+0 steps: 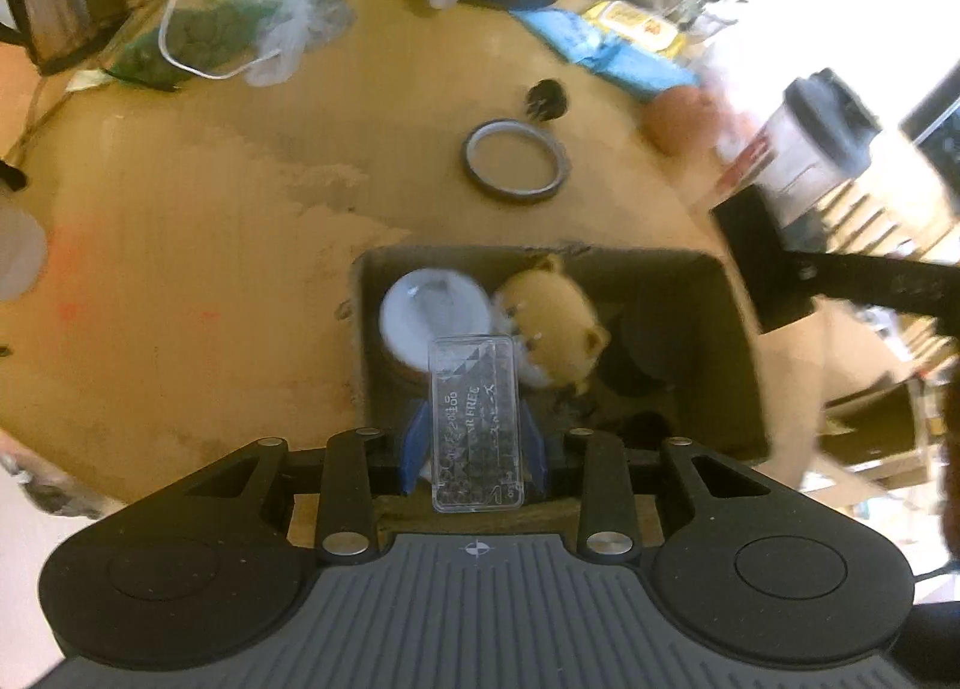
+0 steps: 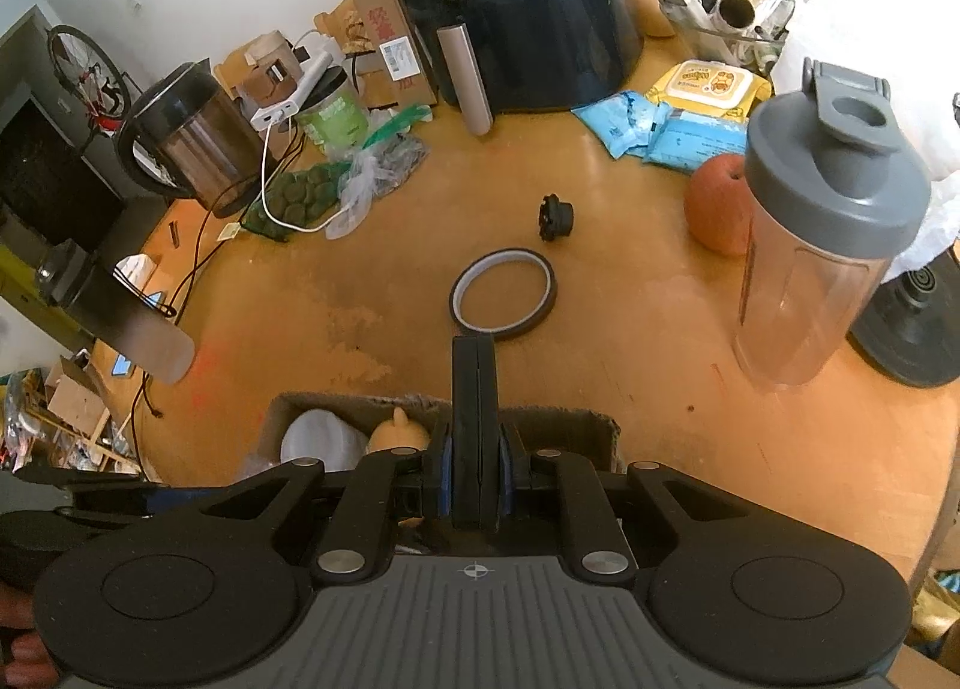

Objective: Organize rigid objects
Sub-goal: 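Carry the clear case and black block over the cardboard box, then lower the clear case and black block into the box and open both grippers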

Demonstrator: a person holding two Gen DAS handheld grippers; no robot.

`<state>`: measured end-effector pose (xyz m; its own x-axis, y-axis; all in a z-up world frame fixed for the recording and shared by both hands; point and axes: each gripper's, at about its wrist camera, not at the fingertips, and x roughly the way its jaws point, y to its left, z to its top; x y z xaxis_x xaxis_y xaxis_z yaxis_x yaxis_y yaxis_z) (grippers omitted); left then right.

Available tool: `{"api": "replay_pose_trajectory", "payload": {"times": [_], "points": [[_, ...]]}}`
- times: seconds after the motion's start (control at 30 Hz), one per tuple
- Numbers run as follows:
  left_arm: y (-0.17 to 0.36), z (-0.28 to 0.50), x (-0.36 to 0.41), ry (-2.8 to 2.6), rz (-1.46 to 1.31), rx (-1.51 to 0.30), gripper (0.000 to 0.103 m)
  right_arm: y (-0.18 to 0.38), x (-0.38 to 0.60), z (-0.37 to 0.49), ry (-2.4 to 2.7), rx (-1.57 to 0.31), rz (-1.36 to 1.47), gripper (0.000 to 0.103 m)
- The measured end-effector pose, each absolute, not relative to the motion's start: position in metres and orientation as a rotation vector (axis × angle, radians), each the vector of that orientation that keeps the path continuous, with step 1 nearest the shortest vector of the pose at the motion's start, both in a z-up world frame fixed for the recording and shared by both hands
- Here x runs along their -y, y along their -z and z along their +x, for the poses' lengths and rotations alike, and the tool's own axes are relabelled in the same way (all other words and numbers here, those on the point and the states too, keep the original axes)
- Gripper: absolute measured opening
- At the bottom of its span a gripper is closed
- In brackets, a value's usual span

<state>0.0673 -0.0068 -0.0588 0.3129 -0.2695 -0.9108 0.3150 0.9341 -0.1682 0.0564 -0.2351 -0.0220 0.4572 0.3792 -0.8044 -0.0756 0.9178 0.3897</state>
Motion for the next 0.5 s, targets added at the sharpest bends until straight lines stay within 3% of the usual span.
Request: {"api": "replay_pose_trajectory", "payload": {"times": [0.13,0.23,0.5], "points": [[0.061,0.059,0.006,0.363,0.045,-1.197,0.035,0.022,0.237,0.052,-0.291,-1.07,0.318,0.017],[0.059,0.054,0.005,0.347,0.032,-1.187,0.045,0.024,0.237,0.048,-0.297,-1.076,0.317,0.018],[0.056,0.044,-0.003,0.321,-0.014,-1.171,0.045,0.029,0.236,0.042,-0.313,-1.089,0.319,0.017]]}}
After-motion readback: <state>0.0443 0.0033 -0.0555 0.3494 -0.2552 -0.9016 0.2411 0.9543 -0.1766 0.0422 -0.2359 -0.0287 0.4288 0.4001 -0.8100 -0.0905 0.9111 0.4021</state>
